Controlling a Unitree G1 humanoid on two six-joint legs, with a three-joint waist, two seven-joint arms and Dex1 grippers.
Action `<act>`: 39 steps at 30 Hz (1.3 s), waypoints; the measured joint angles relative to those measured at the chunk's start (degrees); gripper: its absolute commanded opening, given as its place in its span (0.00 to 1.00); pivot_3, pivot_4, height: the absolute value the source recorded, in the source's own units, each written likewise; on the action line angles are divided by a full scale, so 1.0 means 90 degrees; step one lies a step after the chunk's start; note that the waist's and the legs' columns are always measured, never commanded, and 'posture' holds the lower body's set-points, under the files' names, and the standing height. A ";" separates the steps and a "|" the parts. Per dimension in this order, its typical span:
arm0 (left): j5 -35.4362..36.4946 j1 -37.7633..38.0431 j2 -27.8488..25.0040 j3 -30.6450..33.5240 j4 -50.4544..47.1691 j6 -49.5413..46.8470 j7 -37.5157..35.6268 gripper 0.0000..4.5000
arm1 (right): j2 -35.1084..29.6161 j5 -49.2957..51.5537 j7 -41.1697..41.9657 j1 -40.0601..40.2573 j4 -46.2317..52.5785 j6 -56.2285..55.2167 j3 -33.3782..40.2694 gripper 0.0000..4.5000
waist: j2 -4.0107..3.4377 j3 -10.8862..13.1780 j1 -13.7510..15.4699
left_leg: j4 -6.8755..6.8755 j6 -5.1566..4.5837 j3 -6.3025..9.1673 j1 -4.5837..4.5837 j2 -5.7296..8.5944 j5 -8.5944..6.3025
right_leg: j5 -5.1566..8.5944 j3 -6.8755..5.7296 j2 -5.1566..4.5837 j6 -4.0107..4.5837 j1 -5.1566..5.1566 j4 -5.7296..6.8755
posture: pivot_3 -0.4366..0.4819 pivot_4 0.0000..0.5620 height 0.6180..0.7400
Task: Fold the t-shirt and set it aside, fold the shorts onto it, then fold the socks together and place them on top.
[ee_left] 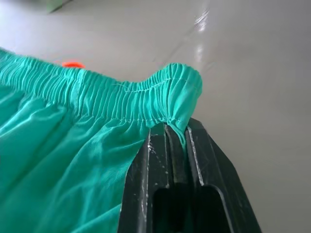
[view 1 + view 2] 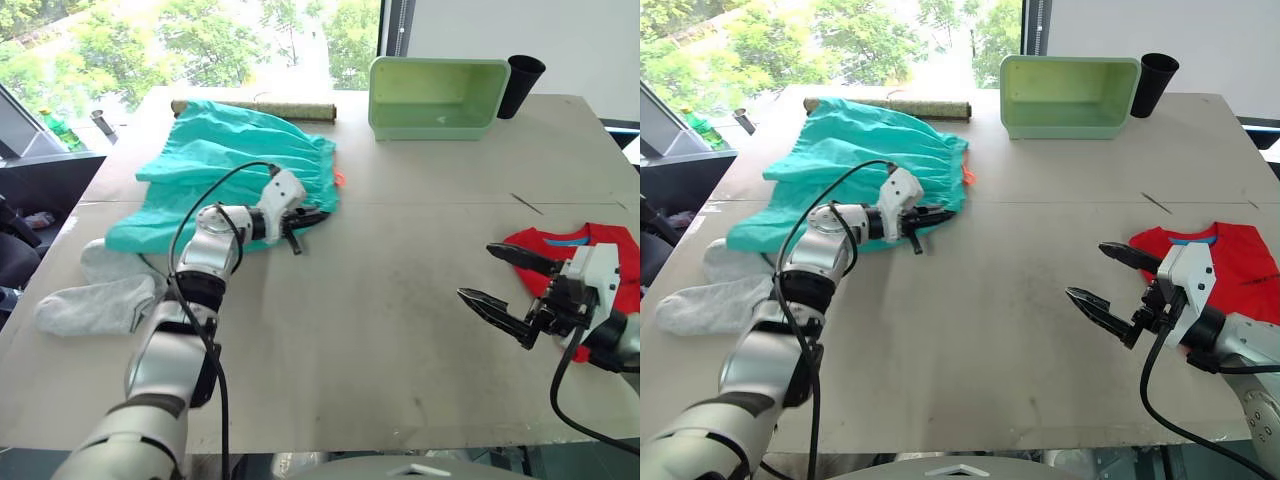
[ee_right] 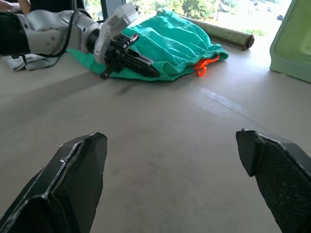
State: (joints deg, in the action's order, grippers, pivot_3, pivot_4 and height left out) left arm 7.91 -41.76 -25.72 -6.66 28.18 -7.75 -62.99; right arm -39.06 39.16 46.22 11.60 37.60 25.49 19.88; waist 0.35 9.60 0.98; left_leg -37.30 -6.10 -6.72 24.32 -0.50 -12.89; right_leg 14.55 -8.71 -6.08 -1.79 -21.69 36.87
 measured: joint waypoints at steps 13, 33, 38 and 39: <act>0.0254 0.0573 0.1234 -0.1601 -0.2248 -0.1448 -0.0064 0.32 | -0.0527 -0.0628 0.0228 0.0046 -0.0361 -0.0134 -0.0021 1.00 | -0.0005 -0.0003 0.0015 | -0.0002 -0.0002 0.0003 -0.0005 -0.0001 0.0000 | 0.0001 0.0000 0.0006 -0.0001 0.0005 0.0006 | 0.48 0.27 1.00; 0.1089 0.1802 -0.1746 0.0419 -0.3858 -0.1642 -0.0552 1.00 | -0.0268 -0.2365 0.0407 -0.1682 -0.2202 -0.0531 -0.2729 0.88 | -0.0025 -0.0002 0.0004 | -0.0001 0.0004 0.0003 -0.0011 -0.0004 -0.0002 | 0.0003 0.0002 0.0007 -0.0002 0.0000 0.0004 | 0.48 0.27 1.00; 0.1280 0.2519 -0.2423 0.0797 -0.4045 -0.1417 -0.0904 1.00 | -0.0181 -0.2656 0.0657 -0.2029 -0.2706 -0.1028 -0.3010 0.33 | -0.0026 -0.0002 -0.0001 | -0.0001 0.0029 0.0003 -0.0012 -0.0003 -0.0016 | 0.0003 0.0003 0.0004 -0.0002 0.0001 -0.0003 | 0.48 0.27 1.00; 0.1281 0.2655 -0.2504 0.0873 -0.4039 -0.1352 -0.0938 1.00 | -0.0164 -0.2690 0.0675 -0.2034 -0.2784 -0.1083 -0.3032 0.22 | -0.0026 -0.0002 -0.0008 | 0.0000 0.0029 0.0004 -0.0013 -0.0003 -0.0016 | 0.0003 0.0003 0.0004 -0.0002 0.0001 -0.0002 | 0.48 0.27 1.00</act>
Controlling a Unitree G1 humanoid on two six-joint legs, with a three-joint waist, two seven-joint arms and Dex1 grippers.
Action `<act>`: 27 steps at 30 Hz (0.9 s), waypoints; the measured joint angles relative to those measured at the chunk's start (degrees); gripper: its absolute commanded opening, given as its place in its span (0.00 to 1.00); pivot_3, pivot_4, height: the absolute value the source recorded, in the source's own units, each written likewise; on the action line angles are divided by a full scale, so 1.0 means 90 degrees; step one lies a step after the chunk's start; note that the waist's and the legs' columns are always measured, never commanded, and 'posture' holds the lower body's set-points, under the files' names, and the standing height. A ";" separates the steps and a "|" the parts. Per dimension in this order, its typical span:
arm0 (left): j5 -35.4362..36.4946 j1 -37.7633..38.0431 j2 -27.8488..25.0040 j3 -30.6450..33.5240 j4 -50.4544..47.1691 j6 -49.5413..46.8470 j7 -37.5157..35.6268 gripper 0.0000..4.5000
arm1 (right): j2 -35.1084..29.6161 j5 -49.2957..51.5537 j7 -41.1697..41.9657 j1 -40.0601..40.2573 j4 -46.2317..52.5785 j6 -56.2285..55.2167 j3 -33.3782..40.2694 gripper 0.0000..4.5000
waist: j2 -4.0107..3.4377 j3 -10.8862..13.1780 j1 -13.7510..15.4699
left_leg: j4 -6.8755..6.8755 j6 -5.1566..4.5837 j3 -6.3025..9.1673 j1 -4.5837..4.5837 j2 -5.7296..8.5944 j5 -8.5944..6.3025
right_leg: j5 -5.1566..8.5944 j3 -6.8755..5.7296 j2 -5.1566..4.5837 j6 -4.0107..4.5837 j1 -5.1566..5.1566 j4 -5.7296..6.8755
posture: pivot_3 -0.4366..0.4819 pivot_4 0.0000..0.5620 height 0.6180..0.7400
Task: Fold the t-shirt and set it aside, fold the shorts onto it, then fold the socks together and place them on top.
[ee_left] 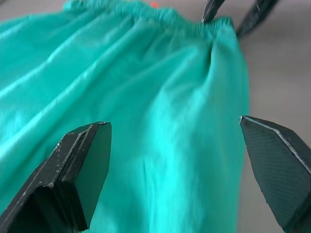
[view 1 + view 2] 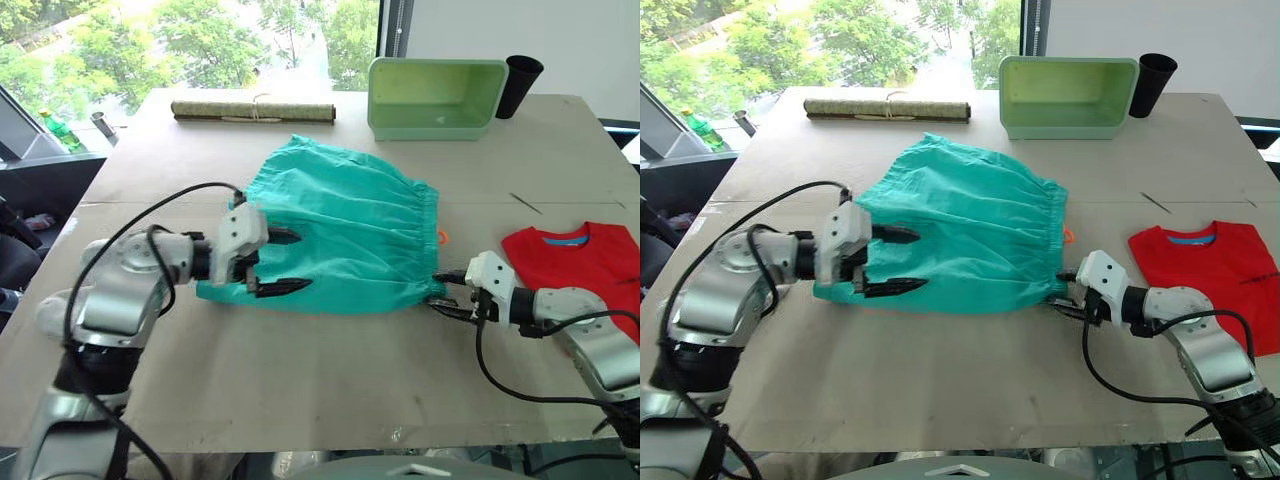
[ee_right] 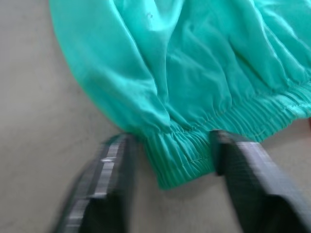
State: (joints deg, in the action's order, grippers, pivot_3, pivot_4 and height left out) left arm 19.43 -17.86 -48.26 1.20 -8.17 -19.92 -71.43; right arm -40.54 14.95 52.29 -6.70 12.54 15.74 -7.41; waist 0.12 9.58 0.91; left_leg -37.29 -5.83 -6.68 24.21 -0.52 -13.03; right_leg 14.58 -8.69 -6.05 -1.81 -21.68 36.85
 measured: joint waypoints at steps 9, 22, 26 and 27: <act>-0.0011 0.0878 -0.0474 0.0358 0.0456 0.0814 -0.0324 1.00 | -0.0026 -0.0048 0.0142 0.0042 -0.0071 -0.0228 0.0038 0.01 | -0.0005 0.0002 -0.0002 | 0.0012 0.0002 0.0000 -0.0004 0.0000 -0.0001 | 0.0001 0.0000 -0.0004 0.0001 -0.0003 -0.0001 | 0.48 0.27 1.00; -0.0726 0.1299 -0.0915 0.0327 0.2073 0.2802 -0.0765 1.00 | -0.0377 0.0390 0.0494 0.0328 0.0052 -0.0068 0.0472 0.01 | -0.0010 0.0004 -0.0004 | 0.0027 0.0003 -0.0002 -0.0005 0.0000 -0.0002 | 0.0001 0.0000 -0.0011 0.0003 -0.0011 -0.0005 | 0.48 0.27 1.00; -0.0794 0.1195 -0.0909 0.0305 0.2281 0.3076 -0.0707 1.00 | -0.0471 0.0443 0.0553 0.0438 0.0062 -0.0037 0.0610 0.01 | -0.0014 0.0006 -0.0011 | 0.0027 0.0003 -0.0003 -0.0005 0.0000 -0.0002 | 0.0001 0.0000 -0.0014 0.0001 -0.0011 -0.0006 | 0.48 0.27 1.00; -0.0829 0.1161 -0.0907 0.0301 0.2345 0.3160 -0.0688 1.00 | -0.0519 0.0449 0.0566 0.0448 0.0062 -0.0023 0.0675 0.01 | -0.0014 0.0005 -0.0012 | 0.0027 0.0003 -0.0003 -0.0005 0.0000 -0.0002 | 0.0001 0.0000 -0.0014 0.0001 -0.0011 -0.0006 | 0.48 0.27 1.00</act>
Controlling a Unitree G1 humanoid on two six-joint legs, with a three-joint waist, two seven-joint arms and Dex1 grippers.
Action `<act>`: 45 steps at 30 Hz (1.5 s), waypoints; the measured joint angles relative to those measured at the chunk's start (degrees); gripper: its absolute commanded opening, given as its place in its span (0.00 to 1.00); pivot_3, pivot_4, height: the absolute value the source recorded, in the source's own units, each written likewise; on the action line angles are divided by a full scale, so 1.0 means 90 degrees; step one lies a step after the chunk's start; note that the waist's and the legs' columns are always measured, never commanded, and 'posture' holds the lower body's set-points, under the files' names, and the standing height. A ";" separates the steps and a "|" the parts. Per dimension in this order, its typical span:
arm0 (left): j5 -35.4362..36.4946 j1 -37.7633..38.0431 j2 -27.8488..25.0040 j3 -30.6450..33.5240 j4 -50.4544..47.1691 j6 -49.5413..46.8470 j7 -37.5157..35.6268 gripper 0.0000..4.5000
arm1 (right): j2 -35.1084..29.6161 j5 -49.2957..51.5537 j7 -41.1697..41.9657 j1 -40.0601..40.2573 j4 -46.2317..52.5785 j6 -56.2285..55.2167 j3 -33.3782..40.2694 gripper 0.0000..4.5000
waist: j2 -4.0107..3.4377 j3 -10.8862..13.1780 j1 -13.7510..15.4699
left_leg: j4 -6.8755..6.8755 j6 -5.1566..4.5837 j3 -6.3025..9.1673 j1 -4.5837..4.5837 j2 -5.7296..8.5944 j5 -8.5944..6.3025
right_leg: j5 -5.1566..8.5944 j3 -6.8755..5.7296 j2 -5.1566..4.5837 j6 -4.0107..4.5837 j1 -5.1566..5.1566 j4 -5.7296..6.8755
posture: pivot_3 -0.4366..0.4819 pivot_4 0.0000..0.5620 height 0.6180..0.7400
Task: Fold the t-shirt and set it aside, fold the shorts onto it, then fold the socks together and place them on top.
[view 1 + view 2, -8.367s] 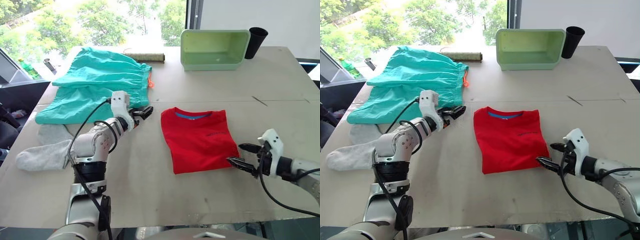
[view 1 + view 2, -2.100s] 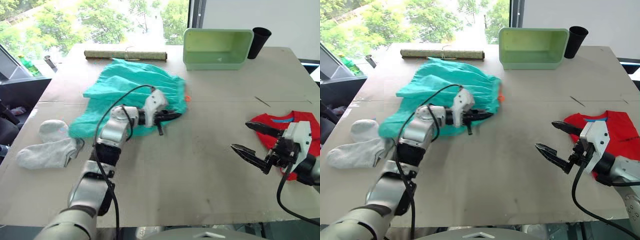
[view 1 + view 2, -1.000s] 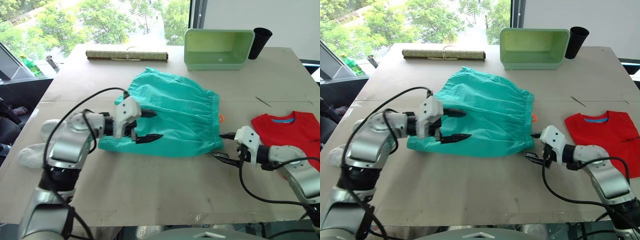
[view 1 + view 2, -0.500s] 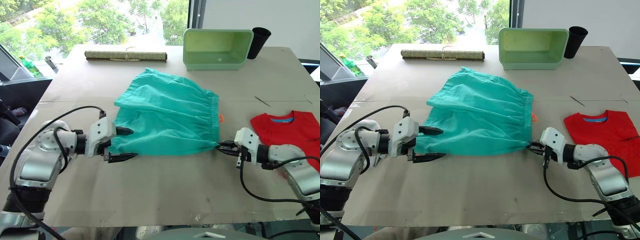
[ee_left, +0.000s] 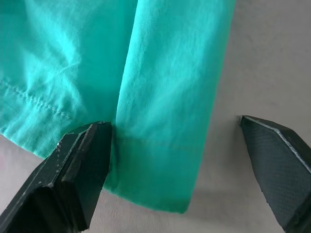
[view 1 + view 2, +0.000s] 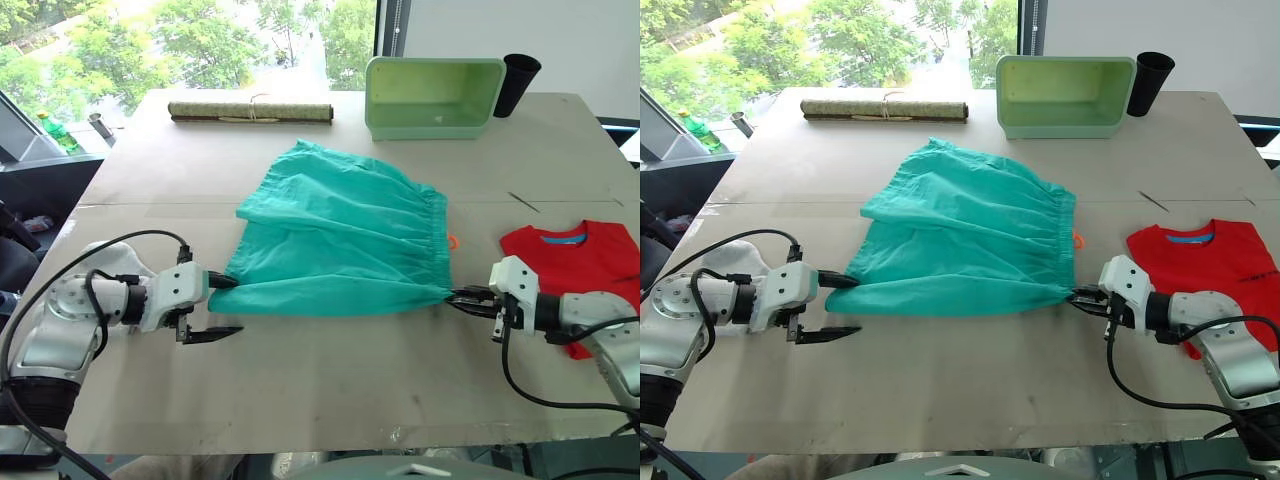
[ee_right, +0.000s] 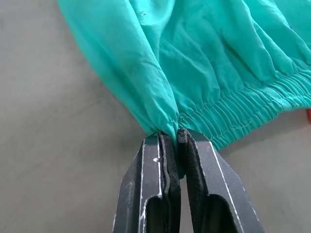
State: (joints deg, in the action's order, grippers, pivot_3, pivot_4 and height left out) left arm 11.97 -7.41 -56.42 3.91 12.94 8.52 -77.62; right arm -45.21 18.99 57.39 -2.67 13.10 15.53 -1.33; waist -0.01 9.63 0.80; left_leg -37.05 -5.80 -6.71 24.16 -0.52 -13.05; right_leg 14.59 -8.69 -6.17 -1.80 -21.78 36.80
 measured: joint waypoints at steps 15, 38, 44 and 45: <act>-0.0136 -0.0271 0.0062 -0.0071 0.0187 0.0233 0.0023 1.00 | -0.0127 0.0030 0.0113 -0.0023 -0.0005 0.0062 0.0207 0.01 | -0.0001 0.0000 0.0000 | 0.0000 -0.0001 0.0000 0.0000 0.0000 0.0000 | 0.0000 -0.0001 0.0000 0.0000 0.0000 0.0000 | 0.48 0.27 1.00; 0.2253 0.1343 -0.1158 0.0901 -0.2579 -0.3021 -0.1051 0.01 | -0.0979 0.1410 0.0743 0.1434 0.1598 0.1289 0.1280 0.00 | -0.0007 0.0008 -0.0022 | 0.0009 -0.0003 0.0004 0.0006 0.0000 -0.0002 | 0.0012 -0.0001 0.0001 -0.0015 -0.0004 -0.0009 | 0.48 0.27 1.00; 0.3583 0.2536 -0.2469 0.2039 -0.3102 -0.3921 -0.1609 0.01 | -0.1460 0.2972 0.1206 0.2523 0.2756 0.2523 0.2349 0.00 | -0.0038 0.0012 0.0015 | 0.0031 -0.0022 0.0005 -0.0014 0.0000 -0.0013 | 0.0033 0.0005 0.0000 0.0000 0.0007 -0.0016 | 0.48 0.27 1.00; 0.3682 0.2379 -0.2468 0.2046 -0.3017 -0.3968 -0.1616 0.01 | -0.1460 0.3162 0.1216 0.2547 0.2765 0.2646 0.2507 0.00 | -0.0037 0.0013 0.0026 | 0.0031 -0.0022 0.0005 -0.0013 0.0000 -0.0014 | 0.0033 0.0005 0.0000 0.0001 0.0007 -0.0016 | 0.48 0.27 1.00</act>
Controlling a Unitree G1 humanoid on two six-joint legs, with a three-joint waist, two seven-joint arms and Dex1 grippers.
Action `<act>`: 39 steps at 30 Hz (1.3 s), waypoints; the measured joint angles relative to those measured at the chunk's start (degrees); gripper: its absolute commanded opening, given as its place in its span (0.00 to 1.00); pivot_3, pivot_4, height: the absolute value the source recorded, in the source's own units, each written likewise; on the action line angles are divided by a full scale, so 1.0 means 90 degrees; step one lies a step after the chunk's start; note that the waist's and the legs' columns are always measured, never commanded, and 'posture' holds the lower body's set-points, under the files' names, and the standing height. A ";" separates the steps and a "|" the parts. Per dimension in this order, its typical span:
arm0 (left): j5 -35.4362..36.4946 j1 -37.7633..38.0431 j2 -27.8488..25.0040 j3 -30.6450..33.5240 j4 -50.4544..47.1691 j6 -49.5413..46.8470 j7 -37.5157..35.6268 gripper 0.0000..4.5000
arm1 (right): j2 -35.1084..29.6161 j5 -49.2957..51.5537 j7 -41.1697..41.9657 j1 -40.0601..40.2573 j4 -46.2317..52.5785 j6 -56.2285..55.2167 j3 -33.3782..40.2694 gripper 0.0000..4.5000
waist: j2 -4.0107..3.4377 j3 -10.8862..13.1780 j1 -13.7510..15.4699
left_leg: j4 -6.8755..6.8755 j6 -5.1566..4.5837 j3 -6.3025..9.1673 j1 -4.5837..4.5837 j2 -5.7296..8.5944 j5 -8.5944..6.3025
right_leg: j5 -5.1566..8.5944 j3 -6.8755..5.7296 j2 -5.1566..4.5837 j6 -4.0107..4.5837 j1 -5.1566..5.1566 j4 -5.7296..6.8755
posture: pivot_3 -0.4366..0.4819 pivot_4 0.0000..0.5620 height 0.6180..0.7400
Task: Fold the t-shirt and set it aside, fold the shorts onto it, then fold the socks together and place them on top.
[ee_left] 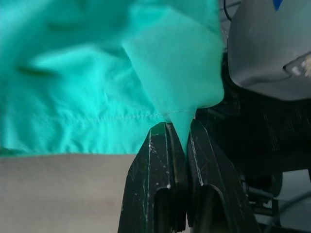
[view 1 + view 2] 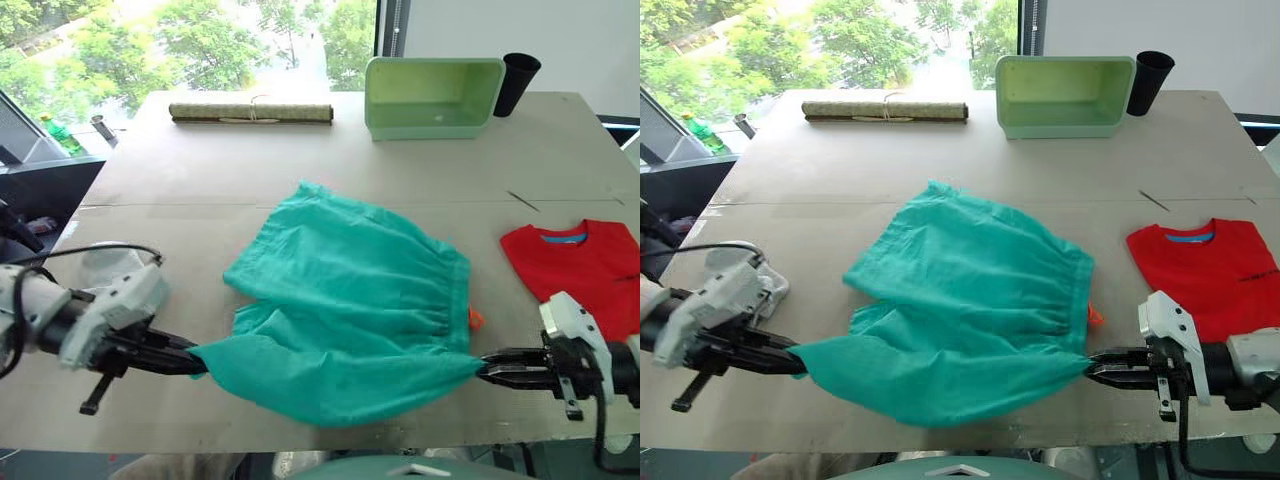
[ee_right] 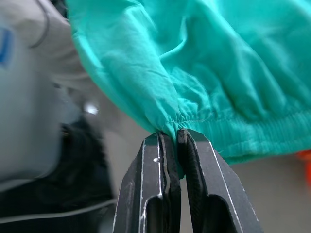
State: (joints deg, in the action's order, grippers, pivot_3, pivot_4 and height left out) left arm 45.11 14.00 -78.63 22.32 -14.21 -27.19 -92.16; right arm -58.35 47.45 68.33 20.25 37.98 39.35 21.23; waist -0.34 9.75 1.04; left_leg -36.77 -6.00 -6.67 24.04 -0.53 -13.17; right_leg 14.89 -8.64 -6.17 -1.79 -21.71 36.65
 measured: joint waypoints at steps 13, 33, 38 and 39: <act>-0.1293 -0.5685 0.2829 -0.2502 0.3247 -0.0521 0.2021 0.01 | 0.0636 -0.0266 -0.1572 -0.1822 -0.1882 0.0459 -0.0121 0.00 | 0.0039 -0.0001 0.0021 | -0.0010 -0.0004 -0.0030 0.0010 0.0010 0.0033 | -0.0021 0.0003 0.0016 -0.0026 -0.0002 0.0016 | 0.48 0.27 1.00; -0.4302 -0.8610 0.5314 -0.3042 0.8878 0.2526 0.3856 0.45 | 0.1663 -0.2007 -0.3487 -0.4077 -0.3470 0.0426 -0.1505 0.47 | 0.0063 0.0001 -0.0040 | -0.0073 -0.0011 -0.0016 0.0057 0.0007 0.0034 | -0.0043 -0.0014 0.0017 -0.0014 -0.0019 0.0037 | 0.48 0.27 1.00; -0.4677 -0.8735 0.5432 -0.3008 0.9155 0.2647 0.4580 0.92 | 0.1964 -0.2469 -0.3869 -0.4252 -0.3873 -0.0338 -0.1418 0.98 | 0.0065 0.0001 -0.0024 | -0.0075 -0.0011 -0.0014 0.0060 0.0007 0.0035 | -0.0043 -0.0016 0.0018 -0.0015 -0.0019 0.0037 | 0.48 0.27 1.00; -0.4692 -0.8764 0.5445 -0.2988 0.9156 0.2662 0.4609 0.96 | 0.2011 -0.2480 -0.3879 -0.4257 -0.3873 -0.0465 -0.1345 0.99 | 0.0065 0.0001 -0.0027 | -0.0075 -0.0011 -0.0015 0.0060 0.0008 0.0035 | -0.0043 -0.0016 0.0018 -0.0015 -0.0019 0.0037 | 0.48 0.27 1.00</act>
State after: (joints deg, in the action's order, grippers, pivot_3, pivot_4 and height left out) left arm 2.88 -64.87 -29.63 -4.56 68.19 -3.23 -50.68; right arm -40.25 25.13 33.42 -18.06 3.13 35.16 9.12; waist 0.24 9.76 0.80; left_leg -37.44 -6.10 -6.80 24.58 -0.46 -12.85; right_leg 14.50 -8.79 -6.01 -1.93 -21.89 36.99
